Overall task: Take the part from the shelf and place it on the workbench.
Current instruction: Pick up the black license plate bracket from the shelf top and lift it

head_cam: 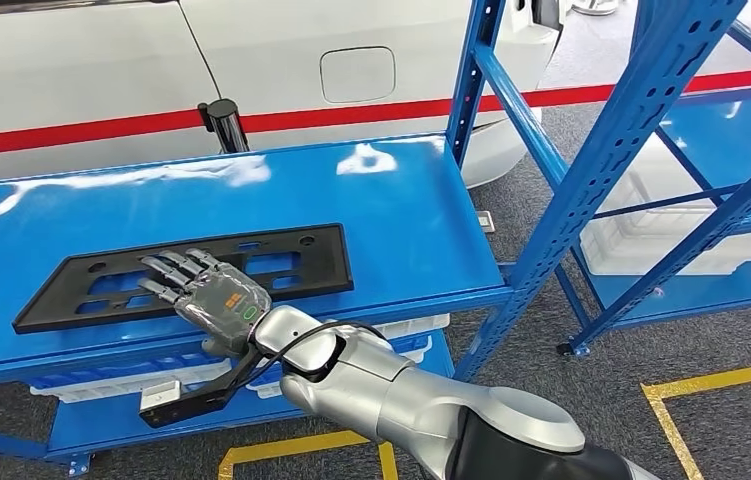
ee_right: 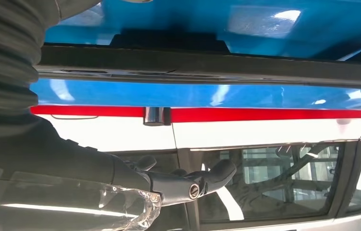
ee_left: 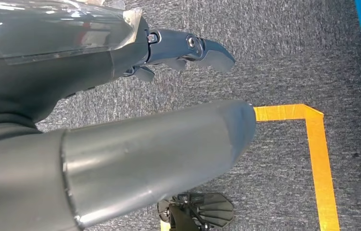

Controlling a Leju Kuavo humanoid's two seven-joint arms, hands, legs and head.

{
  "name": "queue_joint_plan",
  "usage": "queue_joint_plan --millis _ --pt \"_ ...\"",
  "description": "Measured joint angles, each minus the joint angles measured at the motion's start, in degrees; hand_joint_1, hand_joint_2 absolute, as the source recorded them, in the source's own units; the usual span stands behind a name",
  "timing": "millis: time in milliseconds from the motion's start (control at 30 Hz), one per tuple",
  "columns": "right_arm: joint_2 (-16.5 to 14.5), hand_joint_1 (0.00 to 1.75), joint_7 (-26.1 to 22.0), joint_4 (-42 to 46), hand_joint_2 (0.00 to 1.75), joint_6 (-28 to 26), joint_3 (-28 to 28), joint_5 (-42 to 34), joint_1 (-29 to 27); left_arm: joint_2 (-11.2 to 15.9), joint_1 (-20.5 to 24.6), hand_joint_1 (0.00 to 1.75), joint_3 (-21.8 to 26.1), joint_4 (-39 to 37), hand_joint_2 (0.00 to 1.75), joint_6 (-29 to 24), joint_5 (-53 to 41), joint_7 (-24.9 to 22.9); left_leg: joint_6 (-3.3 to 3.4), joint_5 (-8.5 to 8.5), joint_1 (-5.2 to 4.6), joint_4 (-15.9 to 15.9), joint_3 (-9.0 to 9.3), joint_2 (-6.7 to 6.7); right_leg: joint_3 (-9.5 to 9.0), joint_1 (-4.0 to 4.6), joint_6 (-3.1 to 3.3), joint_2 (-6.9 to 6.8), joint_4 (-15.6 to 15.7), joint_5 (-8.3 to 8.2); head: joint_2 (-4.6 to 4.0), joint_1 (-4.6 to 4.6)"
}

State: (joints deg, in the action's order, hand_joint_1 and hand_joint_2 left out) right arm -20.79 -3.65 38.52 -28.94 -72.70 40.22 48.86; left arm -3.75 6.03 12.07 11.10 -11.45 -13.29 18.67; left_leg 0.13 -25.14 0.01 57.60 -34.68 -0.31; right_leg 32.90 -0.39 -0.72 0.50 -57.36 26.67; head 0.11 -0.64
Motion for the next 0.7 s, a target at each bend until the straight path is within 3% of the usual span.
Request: queue_joint_plan --millis 467,700 --pt "0.0 0.00 0.1 0.0 1.75 0.6 -0.3 -0.3 -0.1 0.0 0.0 0.00 0.0 0.0 0.00 -1.1 -0.6 -0.6 0.16 -0.01 0.15 0.0 0.02 0.00 0.04 -0.33 -0.16 0.00 0.2 -0.11 0.00 0.01" --pt "0.1 0.00 3.0 -1.8 1.75 3.5 -0.2 -3.5 -0.2 -0.2 0.2 0.00 0.0 0.0 0.00 -1.4 -1.4 -0.9 0.15 -0.01 0.29 0.0 0.02 0.01 0.07 -0.30 -0.15 0.00 0.2 -0.10 0.00 0.01"
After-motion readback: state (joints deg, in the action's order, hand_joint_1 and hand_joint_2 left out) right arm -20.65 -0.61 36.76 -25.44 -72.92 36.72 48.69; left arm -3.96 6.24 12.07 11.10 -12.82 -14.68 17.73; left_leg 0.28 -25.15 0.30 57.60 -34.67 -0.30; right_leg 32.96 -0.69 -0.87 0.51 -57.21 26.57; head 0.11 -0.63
